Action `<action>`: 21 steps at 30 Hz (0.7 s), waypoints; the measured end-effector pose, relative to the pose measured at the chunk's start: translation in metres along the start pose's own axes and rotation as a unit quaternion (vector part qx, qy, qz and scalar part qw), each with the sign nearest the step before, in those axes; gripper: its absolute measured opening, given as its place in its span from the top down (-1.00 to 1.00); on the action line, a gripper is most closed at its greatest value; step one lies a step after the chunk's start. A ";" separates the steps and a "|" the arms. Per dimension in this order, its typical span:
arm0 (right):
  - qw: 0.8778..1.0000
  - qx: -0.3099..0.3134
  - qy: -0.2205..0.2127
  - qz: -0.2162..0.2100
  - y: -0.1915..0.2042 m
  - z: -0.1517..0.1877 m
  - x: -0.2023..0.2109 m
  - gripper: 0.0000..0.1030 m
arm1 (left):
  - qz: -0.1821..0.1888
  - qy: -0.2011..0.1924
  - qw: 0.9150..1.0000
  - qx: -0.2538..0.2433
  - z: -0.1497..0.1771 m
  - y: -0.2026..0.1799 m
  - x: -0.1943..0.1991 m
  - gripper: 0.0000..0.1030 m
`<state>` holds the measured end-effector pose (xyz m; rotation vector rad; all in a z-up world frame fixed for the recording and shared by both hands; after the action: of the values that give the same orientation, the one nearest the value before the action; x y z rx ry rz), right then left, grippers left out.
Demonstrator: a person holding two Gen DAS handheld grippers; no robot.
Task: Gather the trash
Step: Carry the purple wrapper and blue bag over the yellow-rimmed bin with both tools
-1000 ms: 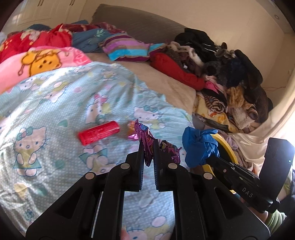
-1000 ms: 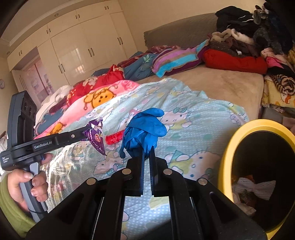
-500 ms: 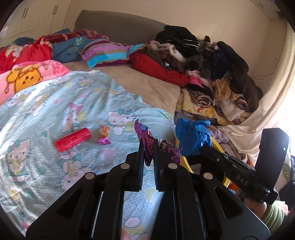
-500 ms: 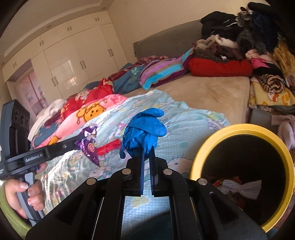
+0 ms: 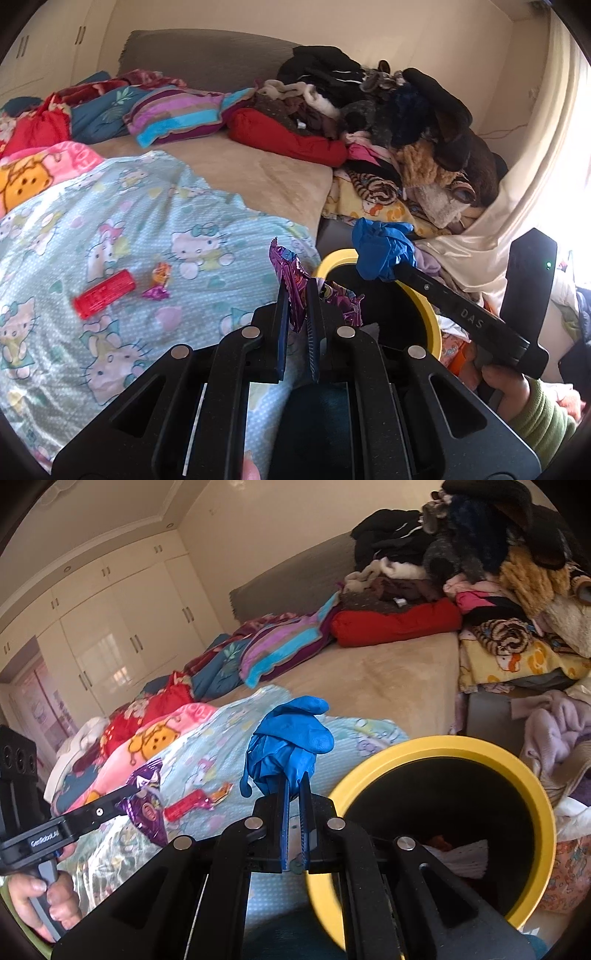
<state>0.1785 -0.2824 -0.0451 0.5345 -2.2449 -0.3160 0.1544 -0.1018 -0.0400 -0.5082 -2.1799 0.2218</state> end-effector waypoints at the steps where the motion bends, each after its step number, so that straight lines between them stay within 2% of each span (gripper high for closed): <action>1: 1.000 -0.004 -0.003 0.002 -0.005 -0.001 0.002 0.90 | 0.002 0.000 1.000 -0.003 -0.001 -0.004 -0.001 0.91; 21: 0.997 -0.066 -0.027 0.036 -0.070 -0.003 0.024 0.90 | 0.022 0.017 0.998 -0.050 -0.001 -0.058 -0.031 0.91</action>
<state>0.1861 -0.3557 -0.0551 0.3778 -2.2698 -0.4431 0.1557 -0.1678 -0.0426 -0.6122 -2.1558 0.1271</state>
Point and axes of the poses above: each gripper's, at about its wrist camera, not at the fingertips, and x roughly against the way its jaws point, y to its left, z to its underside, the point moved 7 cm from there along -x, roughly the way its jaws point, and after that the axes turned 13 degrees about y, right-handed, at the moved point
